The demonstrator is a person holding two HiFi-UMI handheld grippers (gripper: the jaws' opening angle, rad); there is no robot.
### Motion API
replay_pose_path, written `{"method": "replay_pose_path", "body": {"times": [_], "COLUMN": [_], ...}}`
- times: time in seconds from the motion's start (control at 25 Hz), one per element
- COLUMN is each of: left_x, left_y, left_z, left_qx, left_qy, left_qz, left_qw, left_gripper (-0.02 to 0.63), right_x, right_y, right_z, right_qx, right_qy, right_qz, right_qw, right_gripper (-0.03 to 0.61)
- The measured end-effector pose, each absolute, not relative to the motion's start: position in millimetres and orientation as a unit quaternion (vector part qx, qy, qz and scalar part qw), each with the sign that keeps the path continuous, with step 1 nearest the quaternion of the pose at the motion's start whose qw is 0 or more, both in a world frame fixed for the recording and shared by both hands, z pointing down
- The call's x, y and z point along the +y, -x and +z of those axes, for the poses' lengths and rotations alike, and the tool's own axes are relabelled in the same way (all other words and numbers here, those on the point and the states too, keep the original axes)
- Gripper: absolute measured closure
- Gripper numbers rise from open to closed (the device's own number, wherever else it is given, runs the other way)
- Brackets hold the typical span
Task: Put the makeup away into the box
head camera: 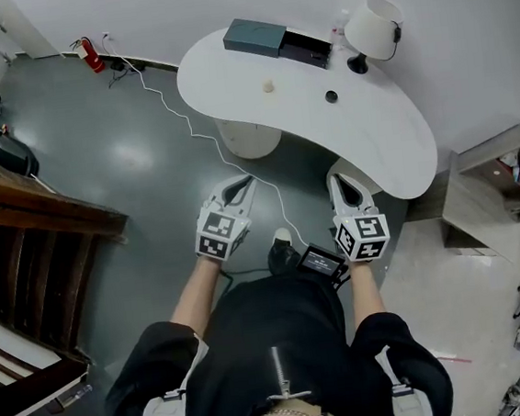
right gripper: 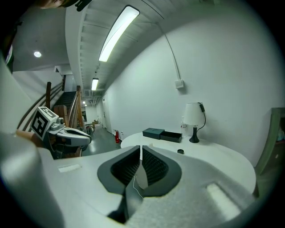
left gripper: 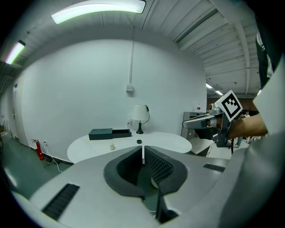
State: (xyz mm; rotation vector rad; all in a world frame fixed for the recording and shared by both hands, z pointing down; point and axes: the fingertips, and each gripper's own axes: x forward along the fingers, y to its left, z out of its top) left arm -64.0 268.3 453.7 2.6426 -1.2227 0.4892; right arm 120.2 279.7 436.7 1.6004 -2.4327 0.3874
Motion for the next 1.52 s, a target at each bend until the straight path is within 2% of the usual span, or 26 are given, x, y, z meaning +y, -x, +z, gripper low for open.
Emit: {"method": "replay_pose_path", "body": {"times": [0.36,0.96,1.52], "left_x": [190.5,103.8,-62.6], "left_y": [38.3,15.6,3.5], "left_z": [459.3,455.8,470.8], "left_qx": [-0.423,-0.421,-0.359], "left_qy": [-0.883,-0.885,-0.911], "left_qz": [0.172,0.173,0.183], "left_qw": [0.107,0.097,0.093], "left_gripper": [0.590,0.589,0.589], "right_x": [195.7,121.0,-29.5], "right_y": [-144.7,-163.8,-163.9], "right_z": [440.6,445.8,452.3], "right_qx": [-0.834,-0.837,-0.808], "right_qy": [-0.524,-0.517,-0.556], "right_qz": [0.136,0.116,0.118], "right_qw": [0.110,0.137,0.159], "right_gripper": [0.569,0.569,0.569]}}
